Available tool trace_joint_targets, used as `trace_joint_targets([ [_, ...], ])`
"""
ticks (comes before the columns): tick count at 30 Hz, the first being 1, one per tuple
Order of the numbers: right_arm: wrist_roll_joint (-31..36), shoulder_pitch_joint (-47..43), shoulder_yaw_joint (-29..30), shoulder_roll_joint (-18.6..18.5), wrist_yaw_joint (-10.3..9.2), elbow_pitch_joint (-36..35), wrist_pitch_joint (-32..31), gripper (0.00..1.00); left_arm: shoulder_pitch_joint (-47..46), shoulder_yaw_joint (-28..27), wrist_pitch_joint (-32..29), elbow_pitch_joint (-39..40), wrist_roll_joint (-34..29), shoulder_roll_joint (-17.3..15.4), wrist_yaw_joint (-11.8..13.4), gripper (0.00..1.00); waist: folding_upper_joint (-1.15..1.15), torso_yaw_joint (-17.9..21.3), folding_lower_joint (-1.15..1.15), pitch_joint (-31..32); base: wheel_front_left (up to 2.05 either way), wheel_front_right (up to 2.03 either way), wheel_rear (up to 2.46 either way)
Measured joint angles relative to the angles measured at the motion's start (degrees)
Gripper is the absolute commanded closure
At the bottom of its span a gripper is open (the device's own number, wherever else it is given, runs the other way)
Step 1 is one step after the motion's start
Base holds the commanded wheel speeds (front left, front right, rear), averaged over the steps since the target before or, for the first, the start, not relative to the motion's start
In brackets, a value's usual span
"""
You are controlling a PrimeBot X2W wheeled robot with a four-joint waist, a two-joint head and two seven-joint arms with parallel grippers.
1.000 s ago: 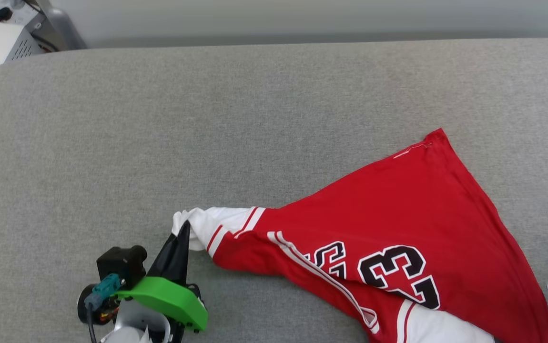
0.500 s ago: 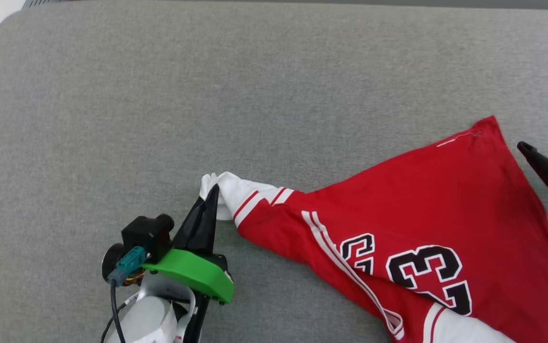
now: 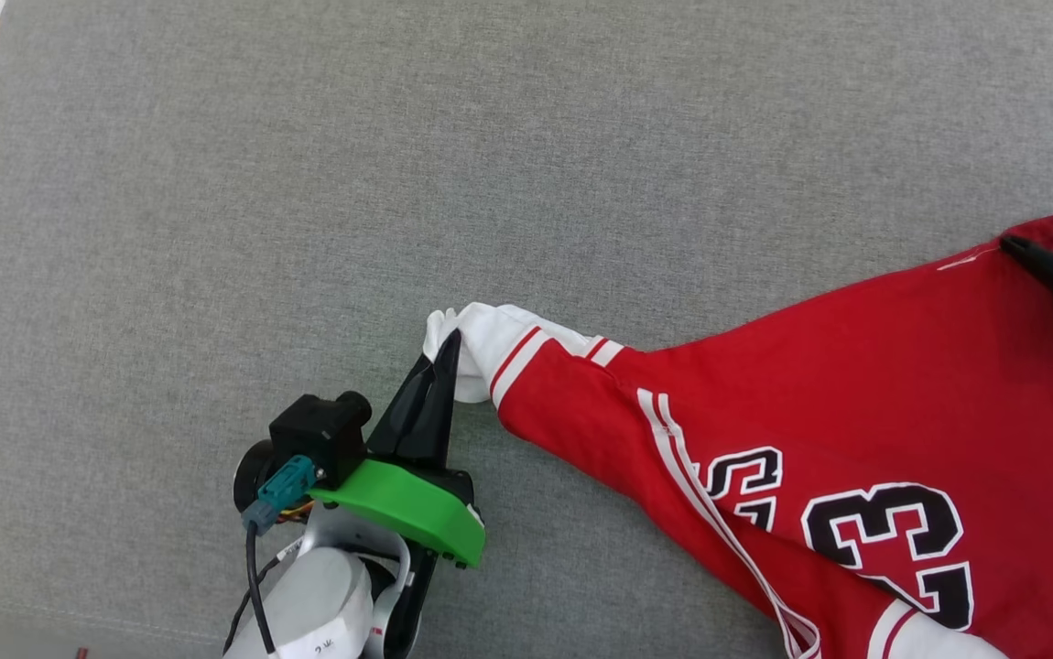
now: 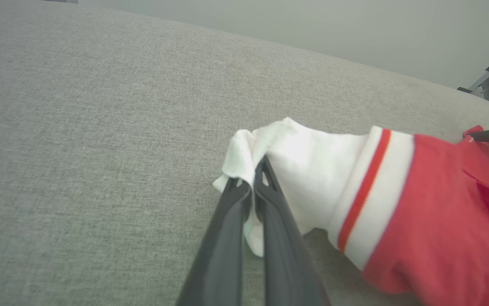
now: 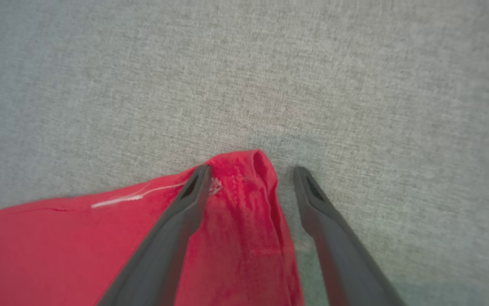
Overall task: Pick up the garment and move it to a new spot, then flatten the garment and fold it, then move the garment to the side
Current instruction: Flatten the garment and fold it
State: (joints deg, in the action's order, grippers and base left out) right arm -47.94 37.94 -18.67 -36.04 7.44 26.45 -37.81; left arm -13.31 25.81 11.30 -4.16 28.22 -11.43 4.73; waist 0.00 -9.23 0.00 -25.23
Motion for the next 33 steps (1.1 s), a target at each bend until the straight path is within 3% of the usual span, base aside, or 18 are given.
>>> trace_joint_targets([
  [1,-1.25,0.32,-0.42,-0.40,0.00,0.27,-0.58,0.00,-0.01,0.02,0.12,-0.25,0.00,0.13,0.00,1.00,0.00,-0.20,0.00,-0.23,0.00,0.00,0.00],
  [2,-2.32,0.66,-0.77,-0.79,0.00,0.53,-1.11,0.33,-0.01,0.04,0.27,-0.46,0.00,0.24,0.00,1.00,0.00,-0.34,0.00,-0.39,0.00,0.00,0.00],
  [3,-3.12,0.92,-1.21,-1.13,0.00,0.57,-1.58,0.87,-0.02,0.08,0.27,-0.64,0.00,0.27,-0.01,1.00,0.00,-0.43,0.00,-0.48,0.00,0.00,0.00],
  [4,-4.13,1.13,-1.69,-1.46,-0.03,0.57,-2.08,1.00,-0.02,0.15,0.26,-0.89,0.00,0.27,-0.03,1.00,0.00,-0.45,0.00,-0.49,0.00,0.00,0.00],
  [10,-6.56,1.43,-5.05,-1.74,-0.18,0.43,-1.03,1.00,-0.03,-0.04,0.26,-2.05,0.23,0.25,-0.03,1.00,0.00,0.05,0.00,0.64,0.00,0.00,0.00],
  [21,-3.15,2.27,-4.55,-0.02,0.02,2.78,10.73,1.00,-2.11,-3.21,0.98,-6.64,2.13,-1.41,-0.07,1.00,0.00,2.32,0.01,6.66,0.00,0.00,0.00],
  [33,2.49,7.27,-1.83,3.25,0.10,4.47,16.41,1.00,-17.84,-7.65,0.48,-16.06,3.23,-5.87,-4.08,1.00,0.00,8.18,0.01,13.15,0.00,0.00,0.00],
])
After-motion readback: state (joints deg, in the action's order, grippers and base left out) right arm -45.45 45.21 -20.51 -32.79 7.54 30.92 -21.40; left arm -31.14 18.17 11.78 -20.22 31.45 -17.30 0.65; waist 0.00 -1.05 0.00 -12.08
